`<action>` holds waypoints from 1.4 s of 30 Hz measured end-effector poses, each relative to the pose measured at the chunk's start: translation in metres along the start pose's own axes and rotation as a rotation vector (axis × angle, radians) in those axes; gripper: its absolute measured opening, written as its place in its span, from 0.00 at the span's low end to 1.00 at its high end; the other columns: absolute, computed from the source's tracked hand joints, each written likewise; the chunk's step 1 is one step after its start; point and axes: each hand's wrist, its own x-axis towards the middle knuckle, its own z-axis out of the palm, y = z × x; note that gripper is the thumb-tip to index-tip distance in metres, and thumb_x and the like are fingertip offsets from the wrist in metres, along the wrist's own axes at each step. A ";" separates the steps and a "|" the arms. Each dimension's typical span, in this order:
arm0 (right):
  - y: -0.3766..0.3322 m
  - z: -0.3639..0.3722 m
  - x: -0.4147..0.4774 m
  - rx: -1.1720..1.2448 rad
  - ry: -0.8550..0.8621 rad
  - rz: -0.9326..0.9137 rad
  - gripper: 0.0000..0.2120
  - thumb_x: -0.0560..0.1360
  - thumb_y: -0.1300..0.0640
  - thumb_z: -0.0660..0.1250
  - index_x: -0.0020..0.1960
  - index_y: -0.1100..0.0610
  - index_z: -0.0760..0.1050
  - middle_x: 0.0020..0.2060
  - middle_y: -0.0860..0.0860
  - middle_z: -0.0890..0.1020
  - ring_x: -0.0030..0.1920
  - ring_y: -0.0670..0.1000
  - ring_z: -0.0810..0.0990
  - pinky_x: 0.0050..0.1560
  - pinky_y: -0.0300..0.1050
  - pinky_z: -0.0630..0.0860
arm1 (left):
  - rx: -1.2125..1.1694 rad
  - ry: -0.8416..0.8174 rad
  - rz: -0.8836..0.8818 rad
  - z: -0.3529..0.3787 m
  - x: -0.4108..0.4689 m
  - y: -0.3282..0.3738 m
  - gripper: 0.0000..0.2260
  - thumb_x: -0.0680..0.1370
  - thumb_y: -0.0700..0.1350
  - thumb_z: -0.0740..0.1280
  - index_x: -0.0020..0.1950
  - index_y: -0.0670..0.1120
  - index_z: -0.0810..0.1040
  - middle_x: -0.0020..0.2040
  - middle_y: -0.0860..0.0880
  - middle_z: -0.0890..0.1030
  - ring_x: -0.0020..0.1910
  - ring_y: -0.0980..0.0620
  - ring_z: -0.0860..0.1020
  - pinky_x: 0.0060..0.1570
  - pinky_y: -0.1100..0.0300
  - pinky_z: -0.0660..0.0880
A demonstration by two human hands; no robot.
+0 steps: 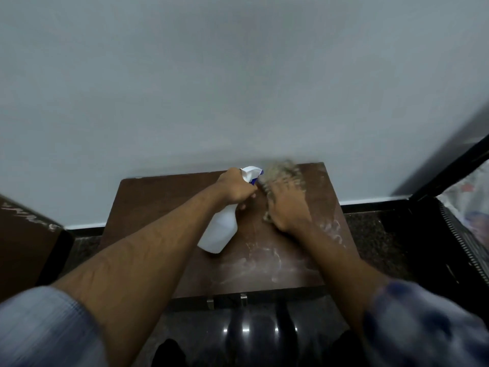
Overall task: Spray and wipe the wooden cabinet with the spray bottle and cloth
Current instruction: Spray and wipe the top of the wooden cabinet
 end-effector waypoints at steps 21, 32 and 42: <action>0.051 -0.003 -0.039 -0.028 0.023 -0.039 0.28 0.83 0.47 0.51 0.82 0.50 0.57 0.81 0.52 0.56 0.81 0.57 0.52 0.80 0.56 0.50 | -0.124 -0.092 0.049 0.028 -0.003 0.014 0.20 0.75 0.35 0.69 0.68 0.45 0.80 0.58 0.41 0.85 0.50 0.35 0.85 0.47 0.46 0.81; 0.080 -0.011 -0.018 0.043 0.065 -0.171 0.24 0.84 0.52 0.55 0.80 0.52 0.62 0.77 0.53 0.67 0.76 0.58 0.64 0.77 0.55 0.60 | -0.110 -0.082 -0.004 0.030 -0.015 0.008 0.13 0.76 0.35 0.66 0.59 0.41 0.83 0.52 0.42 0.87 0.43 0.37 0.84 0.39 0.52 0.78; 0.095 -0.006 -0.157 0.041 0.091 -0.090 0.26 0.82 0.55 0.58 0.80 0.54 0.63 0.79 0.54 0.63 0.79 0.57 0.60 0.78 0.56 0.56 | -0.089 -0.188 -0.048 0.073 -0.081 -0.005 0.09 0.77 0.33 0.64 0.51 0.37 0.84 0.43 0.42 0.87 0.31 0.49 0.78 0.29 0.60 0.75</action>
